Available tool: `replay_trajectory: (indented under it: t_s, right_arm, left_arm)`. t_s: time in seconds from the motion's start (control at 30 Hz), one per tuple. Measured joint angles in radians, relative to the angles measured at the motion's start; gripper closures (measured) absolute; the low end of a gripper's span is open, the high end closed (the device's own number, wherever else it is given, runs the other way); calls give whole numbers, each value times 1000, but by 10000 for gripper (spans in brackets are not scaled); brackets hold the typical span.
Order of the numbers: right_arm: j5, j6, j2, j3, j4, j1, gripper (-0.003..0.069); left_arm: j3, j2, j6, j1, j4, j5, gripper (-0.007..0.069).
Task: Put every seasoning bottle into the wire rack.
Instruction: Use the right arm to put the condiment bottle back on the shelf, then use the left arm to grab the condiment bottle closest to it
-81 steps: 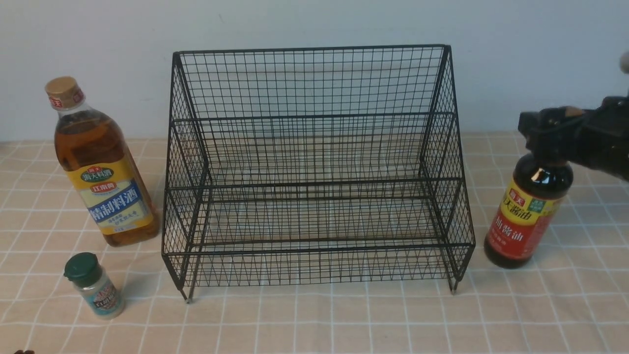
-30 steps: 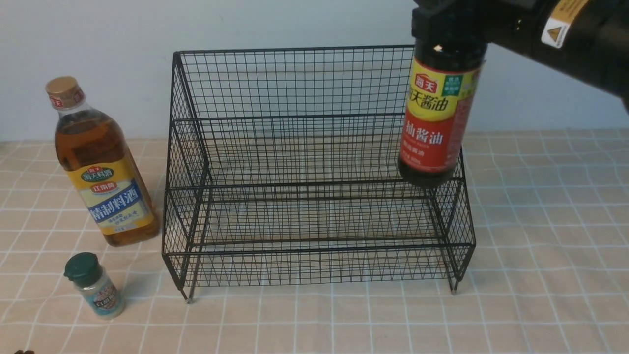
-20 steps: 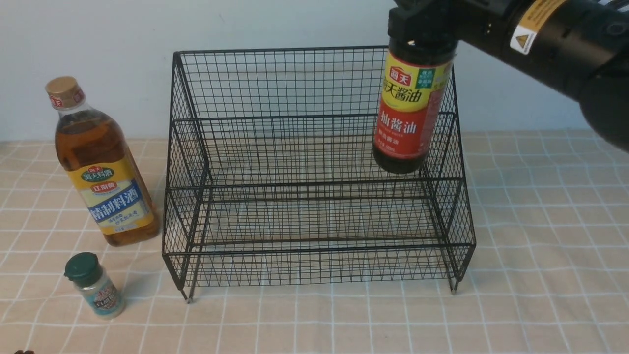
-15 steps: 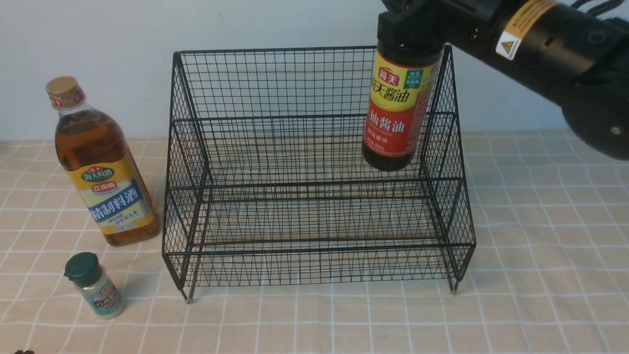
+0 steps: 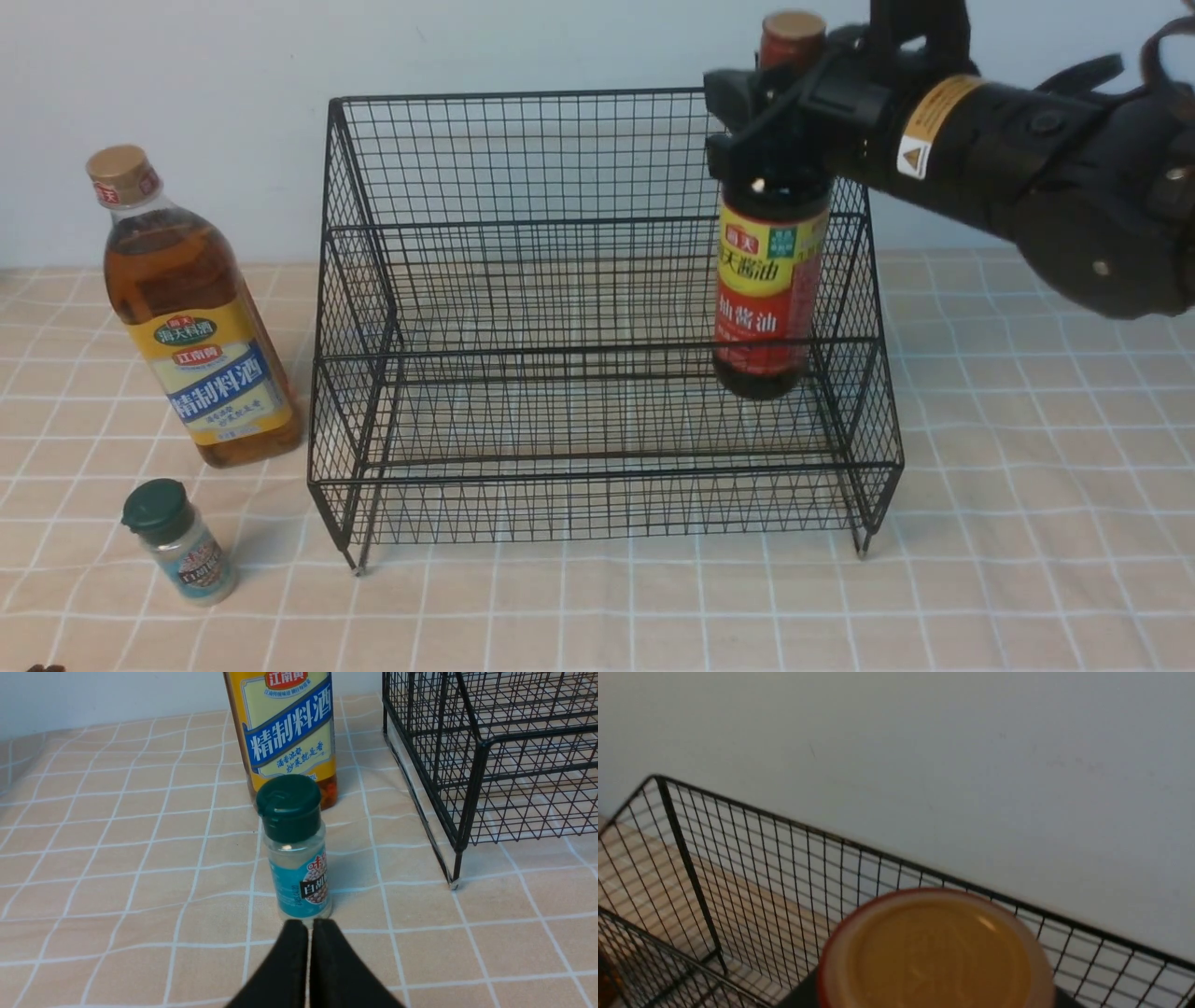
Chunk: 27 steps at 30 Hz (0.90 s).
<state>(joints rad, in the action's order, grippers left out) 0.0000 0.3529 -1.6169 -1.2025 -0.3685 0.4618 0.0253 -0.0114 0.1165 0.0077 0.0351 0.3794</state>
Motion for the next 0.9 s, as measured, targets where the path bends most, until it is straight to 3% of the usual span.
replay_trajectory:
  t_s: [0.43,0.73,0.9]
  right_arm:
    - [126,3,-27,0,13,0,384]
    - [192,61,37,-18,25,1,167]
    - [326,79,166,-18,53,1,148]
  left_arm:
    - [0,0,0,0,0,0,631]
    - [0,0,0,0,0,0,631]
    - [0,0,0,0,0,0,631]
